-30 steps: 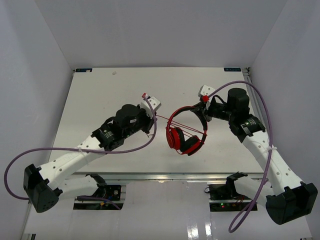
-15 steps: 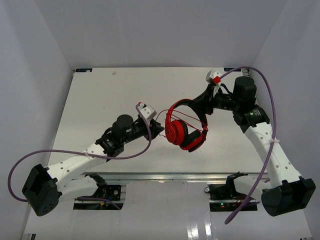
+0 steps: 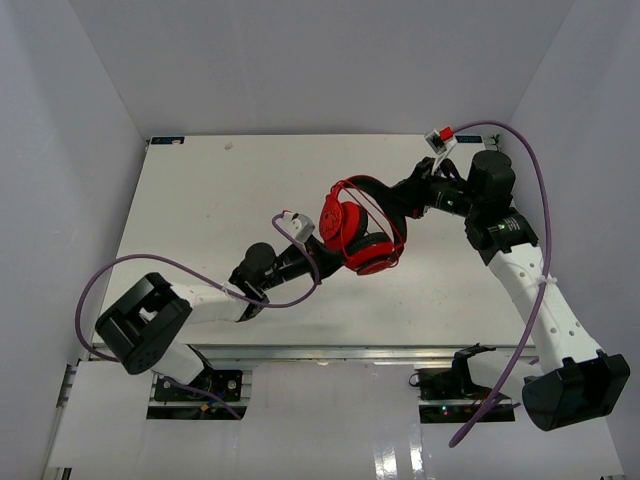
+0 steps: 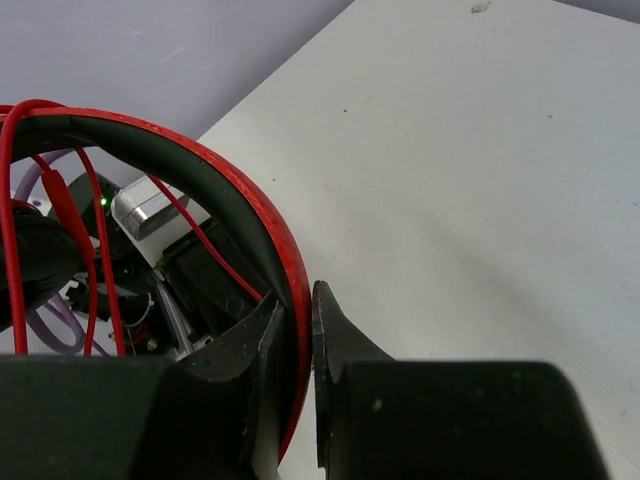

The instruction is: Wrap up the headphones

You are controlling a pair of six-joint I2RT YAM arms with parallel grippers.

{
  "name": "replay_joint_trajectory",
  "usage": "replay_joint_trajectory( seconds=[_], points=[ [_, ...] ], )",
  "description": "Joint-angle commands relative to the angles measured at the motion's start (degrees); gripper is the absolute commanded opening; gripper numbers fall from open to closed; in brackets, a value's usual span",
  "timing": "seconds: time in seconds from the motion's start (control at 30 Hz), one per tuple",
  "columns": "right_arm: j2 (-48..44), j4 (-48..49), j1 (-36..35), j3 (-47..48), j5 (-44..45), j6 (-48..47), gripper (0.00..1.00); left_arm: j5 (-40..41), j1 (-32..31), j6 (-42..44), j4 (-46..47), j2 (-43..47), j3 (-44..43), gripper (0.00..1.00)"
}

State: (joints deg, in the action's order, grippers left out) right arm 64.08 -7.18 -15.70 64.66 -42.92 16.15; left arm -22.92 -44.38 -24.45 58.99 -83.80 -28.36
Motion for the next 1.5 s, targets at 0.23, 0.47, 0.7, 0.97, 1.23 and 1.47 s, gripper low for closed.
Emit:
replay_joint_trajectory(
  seconds=[0.23, 0.47, 0.7, 0.97, 1.23, 1.47],
  points=[
    [0.24, 2.3, 0.34, -1.42, 19.71, 14.46, 0.08, 0.31, -2.95, -7.42, 19.03, -7.62, -0.54, 0.0],
    [0.28, 2.61, 0.24, -2.92, 27.14, 14.0, 0.08, 2.92, -4.97, -7.81, 16.72, -7.57, -1.57, 0.0],
    [0.52, 4.11, 0.15, -4.27, 30.13, 12.06, 0.08, 4.46, -6.69, -6.76, 14.35, -7.34, -2.14, 0.0],
    [0.27, 3.96, 0.15, -3.69, 30.55, 11.9, 0.08, 6.5, -8.58, -4.95, 14.58, -11.49, -4.42, 0.01],
    [-0.71, 2.97, 0.06, -2.87, 30.36, 11.62, 0.08, 7.98, -8.97, -3.59, 16.95, -15.44, -7.86, 0.01],
    [-0.84, 2.57, 0.06, -2.21, 30.71, 11.66, 0.08, 9.16, -9.24, -2.54, 18.48, -17.75, -9.65, 0.02]
  ],
)
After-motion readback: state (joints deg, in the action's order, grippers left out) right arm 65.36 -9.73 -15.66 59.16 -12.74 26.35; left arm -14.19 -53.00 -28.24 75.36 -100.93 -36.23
